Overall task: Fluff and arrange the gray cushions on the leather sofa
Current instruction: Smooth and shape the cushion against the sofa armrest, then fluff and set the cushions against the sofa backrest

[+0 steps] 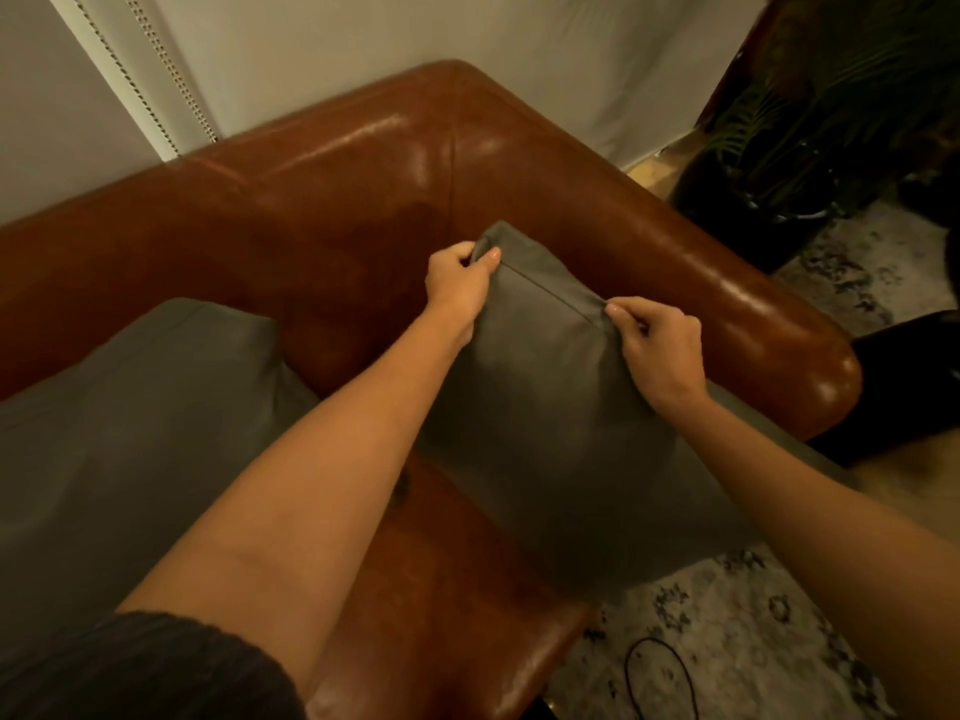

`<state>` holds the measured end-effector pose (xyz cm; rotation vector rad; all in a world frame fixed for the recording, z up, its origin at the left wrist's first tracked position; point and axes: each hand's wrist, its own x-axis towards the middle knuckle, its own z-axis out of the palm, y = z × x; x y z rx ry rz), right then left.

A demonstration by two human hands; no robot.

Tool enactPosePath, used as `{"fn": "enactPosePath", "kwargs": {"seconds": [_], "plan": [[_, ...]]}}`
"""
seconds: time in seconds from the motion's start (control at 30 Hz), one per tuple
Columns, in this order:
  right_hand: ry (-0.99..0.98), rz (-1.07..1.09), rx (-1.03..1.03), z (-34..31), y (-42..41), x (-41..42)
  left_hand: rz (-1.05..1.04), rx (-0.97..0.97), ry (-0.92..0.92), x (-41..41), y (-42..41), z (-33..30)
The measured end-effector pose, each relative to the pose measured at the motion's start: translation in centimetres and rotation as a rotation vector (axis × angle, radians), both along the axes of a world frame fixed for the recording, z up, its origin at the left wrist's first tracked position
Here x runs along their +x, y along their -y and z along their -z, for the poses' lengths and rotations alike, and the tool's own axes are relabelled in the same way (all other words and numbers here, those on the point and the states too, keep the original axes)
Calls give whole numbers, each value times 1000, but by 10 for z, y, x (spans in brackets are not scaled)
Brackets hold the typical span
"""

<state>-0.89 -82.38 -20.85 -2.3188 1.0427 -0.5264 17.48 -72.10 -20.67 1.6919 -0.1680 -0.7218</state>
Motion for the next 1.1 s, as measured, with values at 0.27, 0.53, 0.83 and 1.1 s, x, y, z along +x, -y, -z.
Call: {"fn": "enactPosePath", "kwargs": {"seconds": [0.27, 0.53, 0.83, 1.1], "plan": [[-76, -175, -126, 1, -29, -22, -131, 167, 389, 7, -13, 3], [-594, -430, -591, 26, -36, -89, 748, 384, 1242, -86, -75, 73], [-649, -283, -596, 32, -9, -72, 848, 681, 1303, -70, -28, 72], [-662, -304, -547, 43, -10, -73, 826, 704, 1292, -82, -44, 63]]}}
